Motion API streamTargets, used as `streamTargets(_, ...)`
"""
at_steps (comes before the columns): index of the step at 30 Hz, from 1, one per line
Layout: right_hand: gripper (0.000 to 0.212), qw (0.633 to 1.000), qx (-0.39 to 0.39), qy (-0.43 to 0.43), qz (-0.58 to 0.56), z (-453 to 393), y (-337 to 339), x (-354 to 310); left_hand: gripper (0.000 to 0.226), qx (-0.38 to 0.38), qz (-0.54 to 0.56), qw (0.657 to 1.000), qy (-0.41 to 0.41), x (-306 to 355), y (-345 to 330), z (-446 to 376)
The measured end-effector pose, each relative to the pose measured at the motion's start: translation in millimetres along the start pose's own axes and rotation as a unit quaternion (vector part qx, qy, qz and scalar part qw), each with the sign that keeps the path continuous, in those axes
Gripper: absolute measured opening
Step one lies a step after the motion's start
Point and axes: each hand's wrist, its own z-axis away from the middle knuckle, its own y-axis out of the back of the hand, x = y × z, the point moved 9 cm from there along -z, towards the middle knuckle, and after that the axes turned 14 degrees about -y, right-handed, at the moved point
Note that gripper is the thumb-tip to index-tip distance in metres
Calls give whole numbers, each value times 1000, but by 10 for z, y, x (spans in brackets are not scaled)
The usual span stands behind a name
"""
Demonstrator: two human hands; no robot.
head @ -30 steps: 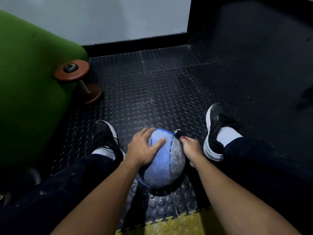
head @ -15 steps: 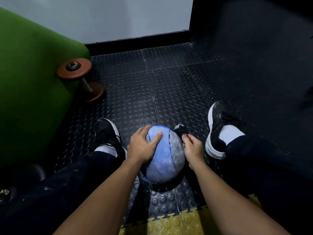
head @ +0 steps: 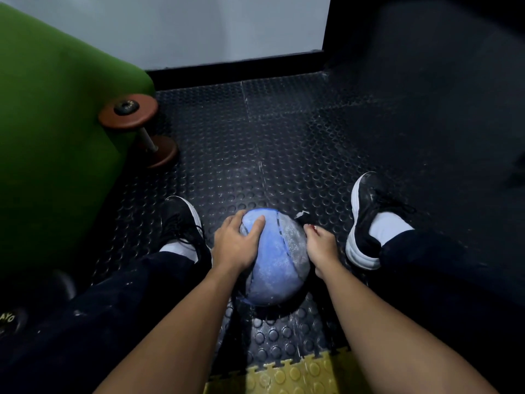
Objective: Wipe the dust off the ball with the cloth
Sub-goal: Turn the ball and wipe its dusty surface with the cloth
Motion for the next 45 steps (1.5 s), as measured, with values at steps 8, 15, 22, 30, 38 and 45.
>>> streamTargets(8,31,1000,-12,9,-18,141,-86,74,80,-54,6,997,63,-178,88,2)
streamTargets(15,32,999,35,10,-26,221,-108,36,89,-31,32,989,139,-390,111,117)
streamTargets(22,40,995,89,34,23,384,-79,-31,97,-39,15,987,155,-505,116,163)
streamTargets(30,40,990,104,49,78,380,-155,-118,103,-39,25,983,177,-602,89,203)
streamTargets(38,40,994,4,59,95,297,-348,-286,86,-1,-5,995,-95,-81,218,138)
streamTargets(45,34,997,24,70,-15,388,-177,44,80,0,5,996,-90,-156,183,15)
